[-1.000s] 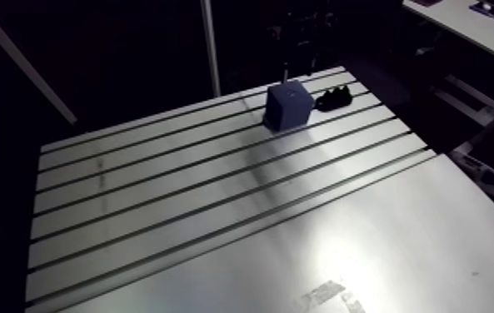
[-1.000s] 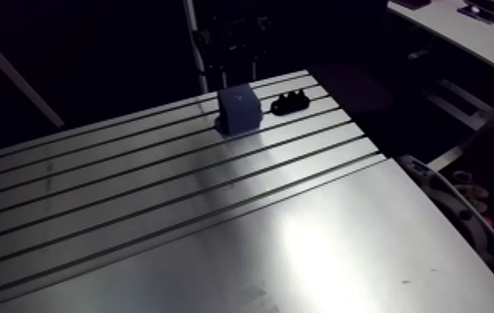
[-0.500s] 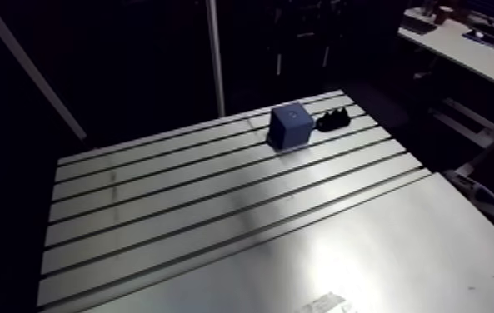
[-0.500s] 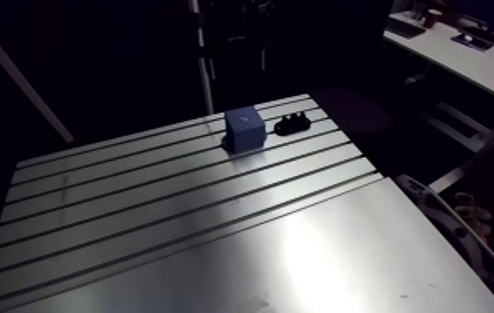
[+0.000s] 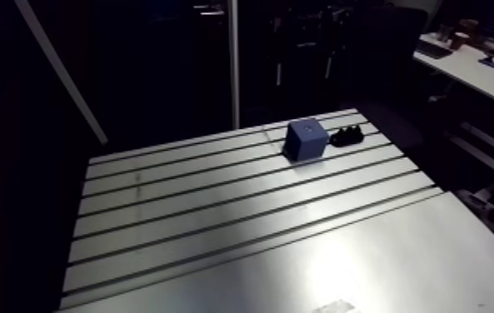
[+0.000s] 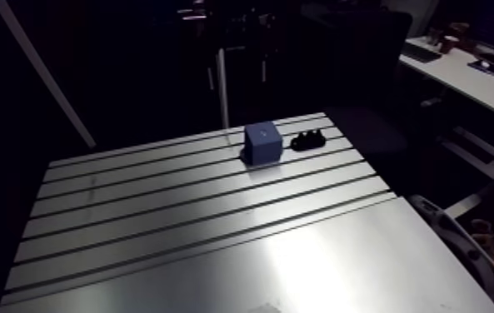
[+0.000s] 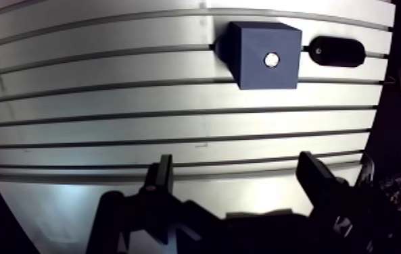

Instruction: Pick up the M10 bolt and insert it into the hex recess until seated.

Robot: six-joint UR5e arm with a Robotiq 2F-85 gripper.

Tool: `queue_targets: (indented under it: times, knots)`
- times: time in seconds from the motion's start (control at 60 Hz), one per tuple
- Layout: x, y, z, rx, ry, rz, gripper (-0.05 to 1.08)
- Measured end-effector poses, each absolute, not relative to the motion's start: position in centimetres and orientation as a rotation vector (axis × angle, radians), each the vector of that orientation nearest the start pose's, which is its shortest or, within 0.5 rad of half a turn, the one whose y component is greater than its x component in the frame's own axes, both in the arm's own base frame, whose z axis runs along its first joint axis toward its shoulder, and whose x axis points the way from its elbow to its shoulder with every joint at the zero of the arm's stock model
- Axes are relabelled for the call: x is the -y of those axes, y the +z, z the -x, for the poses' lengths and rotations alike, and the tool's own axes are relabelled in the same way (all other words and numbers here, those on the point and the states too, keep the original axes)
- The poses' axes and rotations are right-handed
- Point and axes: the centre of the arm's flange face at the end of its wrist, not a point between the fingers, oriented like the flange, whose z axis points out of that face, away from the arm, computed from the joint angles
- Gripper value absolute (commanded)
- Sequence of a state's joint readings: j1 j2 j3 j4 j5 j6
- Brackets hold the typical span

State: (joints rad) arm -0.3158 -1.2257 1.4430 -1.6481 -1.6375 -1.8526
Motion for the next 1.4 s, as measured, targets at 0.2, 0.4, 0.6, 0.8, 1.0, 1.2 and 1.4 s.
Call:
queue_targets:
  times: [0.2,0.4,0.6,0.8,1.0,1.2,1.4]
  knots:
    - [-7.0,39.1,61.6,-3.029,0.055,-0.048,0.01]
    - [-6.9,42.3,61.4,-3.072,0.072,-0.043,0.01]
    - [-6.2,45.5,60.9,-3.101,0.072,-0.036,0.01]
    - [-5.2,48.4,60.4,-3.124,0.04,-0.036,0.01]
    - [-3.0,50.6,59.8,-3.143,0.015,-0.011,0.01]
    - [-1.3,51.1,59.6,-3.151,0.013,-0.005,0.01]
    - [1.2,51.2,59.7,-3.152,0.022,0.019,0.01]
